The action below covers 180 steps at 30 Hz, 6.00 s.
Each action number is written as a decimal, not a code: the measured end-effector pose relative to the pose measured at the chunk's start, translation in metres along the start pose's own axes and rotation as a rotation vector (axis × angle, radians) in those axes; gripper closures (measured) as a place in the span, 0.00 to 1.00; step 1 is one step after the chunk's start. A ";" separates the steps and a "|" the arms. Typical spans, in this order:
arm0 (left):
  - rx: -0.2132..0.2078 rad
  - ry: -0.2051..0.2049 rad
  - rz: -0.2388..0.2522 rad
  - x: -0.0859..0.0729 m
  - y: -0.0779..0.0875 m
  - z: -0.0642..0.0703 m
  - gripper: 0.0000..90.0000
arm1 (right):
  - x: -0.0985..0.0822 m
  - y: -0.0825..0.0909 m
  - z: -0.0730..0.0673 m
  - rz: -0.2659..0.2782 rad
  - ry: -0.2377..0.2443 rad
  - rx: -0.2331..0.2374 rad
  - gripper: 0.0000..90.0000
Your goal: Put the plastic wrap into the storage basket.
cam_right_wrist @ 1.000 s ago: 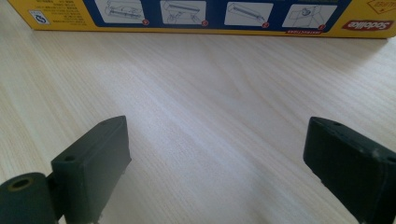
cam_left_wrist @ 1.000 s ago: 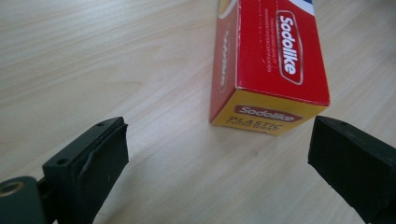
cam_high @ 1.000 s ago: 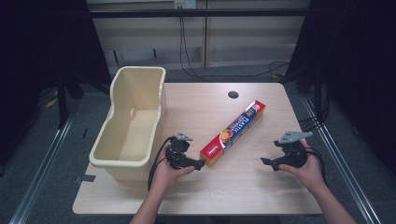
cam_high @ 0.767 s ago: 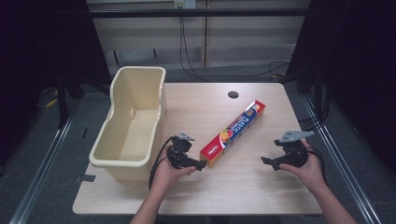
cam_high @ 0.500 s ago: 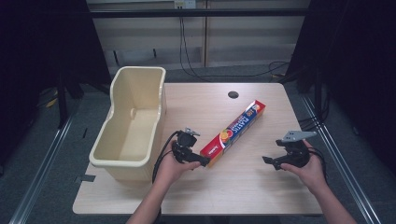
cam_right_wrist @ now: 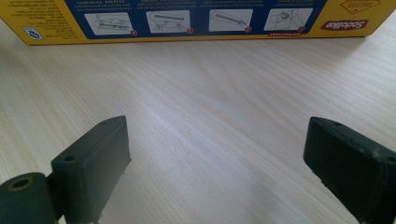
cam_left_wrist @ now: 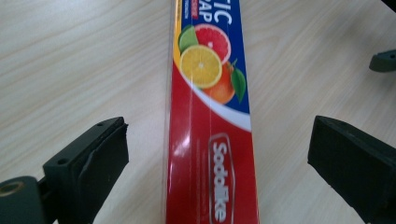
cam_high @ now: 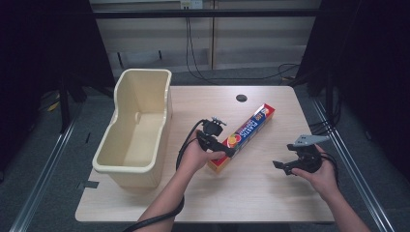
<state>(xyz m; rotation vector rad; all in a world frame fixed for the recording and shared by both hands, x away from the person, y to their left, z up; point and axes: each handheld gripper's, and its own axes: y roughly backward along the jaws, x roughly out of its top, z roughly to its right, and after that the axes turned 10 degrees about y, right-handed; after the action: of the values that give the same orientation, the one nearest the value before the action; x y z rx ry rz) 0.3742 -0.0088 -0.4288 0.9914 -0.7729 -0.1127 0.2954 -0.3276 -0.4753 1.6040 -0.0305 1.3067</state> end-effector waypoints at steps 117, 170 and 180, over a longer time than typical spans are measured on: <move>0.093 0.138 -0.359 0.062 -0.003 0.011 0.45 | 0.004 0.003 0.003 0.024 -0.012 -0.003 0.08; 0.132 0.299 -0.342 0.093 0.143 -0.009 0.45 | 0.008 -0.001 -0.003 0.042 0.018 0.045 0.02; 0.146 0.339 -0.337 0.094 0.161 -0.015 0.45 | 0.008 -0.002 -0.004 0.039 0.021 0.055 0.02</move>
<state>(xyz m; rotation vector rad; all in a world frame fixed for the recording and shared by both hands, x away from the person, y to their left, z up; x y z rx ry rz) 0.4129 0.0537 -0.2562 1.2361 -0.3020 -0.1758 0.2966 -0.3200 -0.4712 1.6430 -0.0131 1.3644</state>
